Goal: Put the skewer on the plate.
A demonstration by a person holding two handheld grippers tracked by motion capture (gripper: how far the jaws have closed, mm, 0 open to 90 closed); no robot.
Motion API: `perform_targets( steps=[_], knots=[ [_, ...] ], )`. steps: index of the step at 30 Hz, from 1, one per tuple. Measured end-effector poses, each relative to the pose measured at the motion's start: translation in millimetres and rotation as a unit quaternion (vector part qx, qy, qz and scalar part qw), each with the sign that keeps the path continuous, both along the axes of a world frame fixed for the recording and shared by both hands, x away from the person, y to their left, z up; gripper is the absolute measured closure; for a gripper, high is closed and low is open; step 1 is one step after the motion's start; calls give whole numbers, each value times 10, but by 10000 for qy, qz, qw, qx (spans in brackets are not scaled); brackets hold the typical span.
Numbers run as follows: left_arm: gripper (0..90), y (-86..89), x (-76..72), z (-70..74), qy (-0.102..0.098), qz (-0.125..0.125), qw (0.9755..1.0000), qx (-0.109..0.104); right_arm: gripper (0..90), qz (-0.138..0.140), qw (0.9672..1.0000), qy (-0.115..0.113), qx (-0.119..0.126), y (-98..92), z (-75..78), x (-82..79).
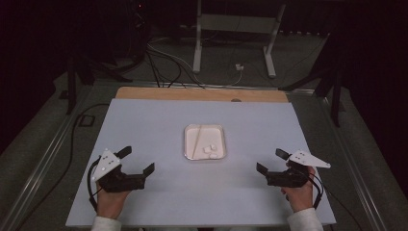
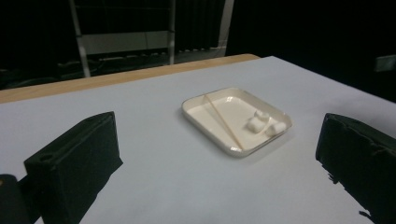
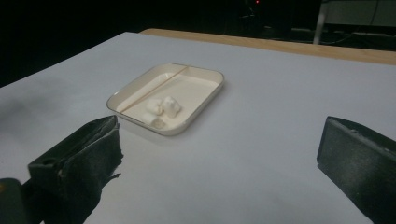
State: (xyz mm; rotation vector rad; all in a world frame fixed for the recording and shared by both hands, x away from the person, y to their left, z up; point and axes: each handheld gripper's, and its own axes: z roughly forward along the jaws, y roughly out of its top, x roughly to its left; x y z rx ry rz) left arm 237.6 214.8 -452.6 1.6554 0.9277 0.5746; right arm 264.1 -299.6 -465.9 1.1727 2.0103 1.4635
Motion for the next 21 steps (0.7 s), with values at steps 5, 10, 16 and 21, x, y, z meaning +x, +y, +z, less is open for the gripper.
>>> perform_targets(
  steps=[5,10,16,21],
  knots=[
    [6,177,-152,-67,-93,278,9996,-47,0,-108,9999,-73,23,-112,-64,-80],
    [6,274,-186,-77,-129,484,9986,-143,0,-235,9996,-171,32,-197,-86,-120],
    [6,301,-180,-89,-100,552,9983,-169,0,-309,9994,-137,49,-239,-101,-130],
    [6,281,-165,-103,-43,583,9982,-138,0,-343,9994,-99,8,-252,-117,-132]
  ],
)
